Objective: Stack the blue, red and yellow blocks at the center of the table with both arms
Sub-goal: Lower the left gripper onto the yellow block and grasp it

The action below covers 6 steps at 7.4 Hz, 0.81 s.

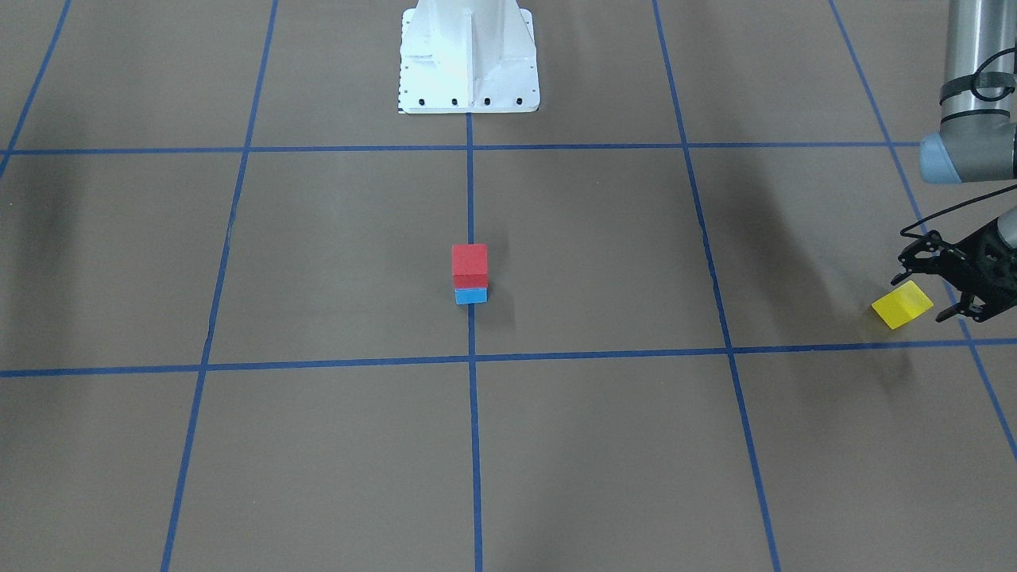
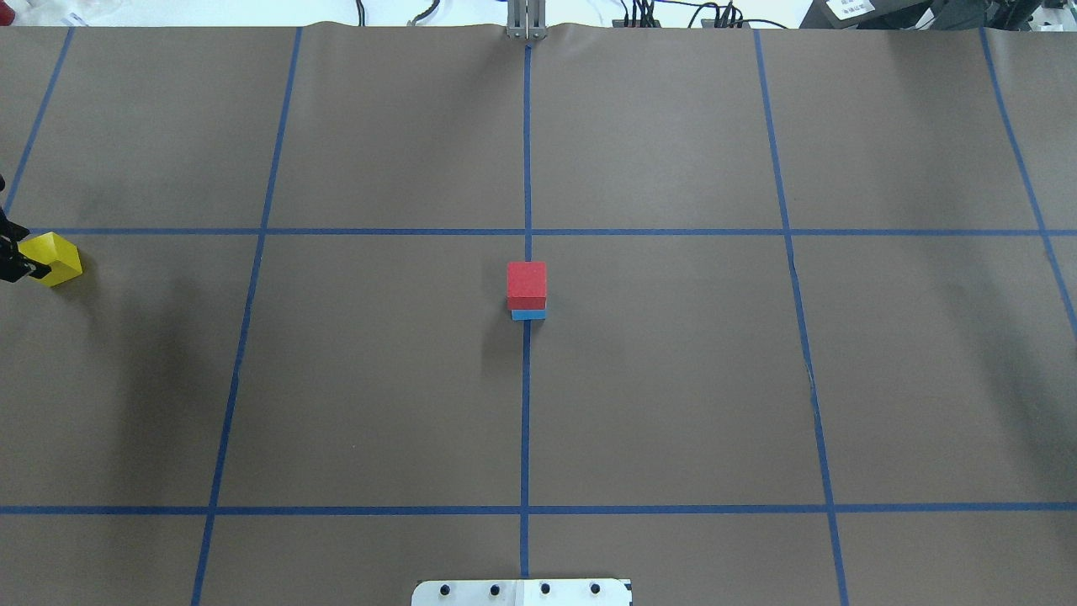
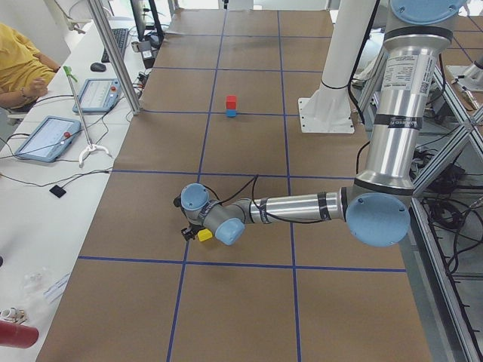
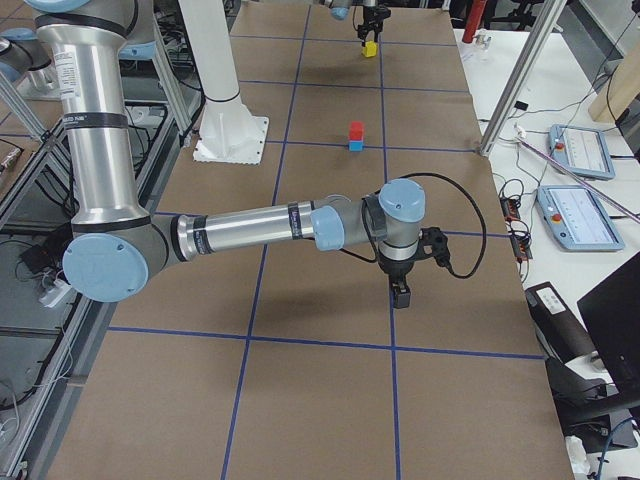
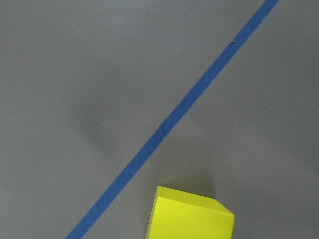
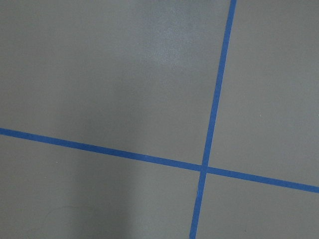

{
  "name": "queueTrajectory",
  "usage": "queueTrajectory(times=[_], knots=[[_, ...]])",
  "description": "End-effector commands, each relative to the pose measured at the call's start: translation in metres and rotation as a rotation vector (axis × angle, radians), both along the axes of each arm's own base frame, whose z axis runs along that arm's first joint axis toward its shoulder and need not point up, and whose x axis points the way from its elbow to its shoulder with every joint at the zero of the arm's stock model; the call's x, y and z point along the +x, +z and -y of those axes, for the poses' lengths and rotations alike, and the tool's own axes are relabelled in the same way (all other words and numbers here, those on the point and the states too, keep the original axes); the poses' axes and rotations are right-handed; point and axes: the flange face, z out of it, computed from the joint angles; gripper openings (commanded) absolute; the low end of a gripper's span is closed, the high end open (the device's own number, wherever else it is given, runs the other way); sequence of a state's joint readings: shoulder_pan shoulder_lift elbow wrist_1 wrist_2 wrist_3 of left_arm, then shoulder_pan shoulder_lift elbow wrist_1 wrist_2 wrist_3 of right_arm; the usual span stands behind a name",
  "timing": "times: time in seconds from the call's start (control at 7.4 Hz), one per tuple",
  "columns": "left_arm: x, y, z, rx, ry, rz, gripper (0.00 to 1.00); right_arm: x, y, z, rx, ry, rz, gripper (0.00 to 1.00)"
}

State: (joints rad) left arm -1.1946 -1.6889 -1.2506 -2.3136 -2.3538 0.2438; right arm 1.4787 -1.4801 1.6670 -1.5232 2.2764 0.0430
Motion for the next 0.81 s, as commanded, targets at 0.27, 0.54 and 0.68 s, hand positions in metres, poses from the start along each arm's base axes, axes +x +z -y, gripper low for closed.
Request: queueTrajectory(times=[0.27, 0.54, 0.68], knots=[[0.017, -0.039, 0.017, -0.017, 0.012, -0.059, 0.00, 0.000, 0.000, 0.000, -0.001, 0.001, 0.000, 1.00], [0.026, -0.128, 0.052, -0.158, -0.078, -0.135, 0.00, 0.000, -0.001, 0.000, 0.001, 0.001, 0.002, 1.00], [0.033, -0.186, 0.066, -0.233, -0.154, -0.158, 0.00, 0.000, -0.002, 0.000, 0.002, 0.001, 0.002, 1.00]])
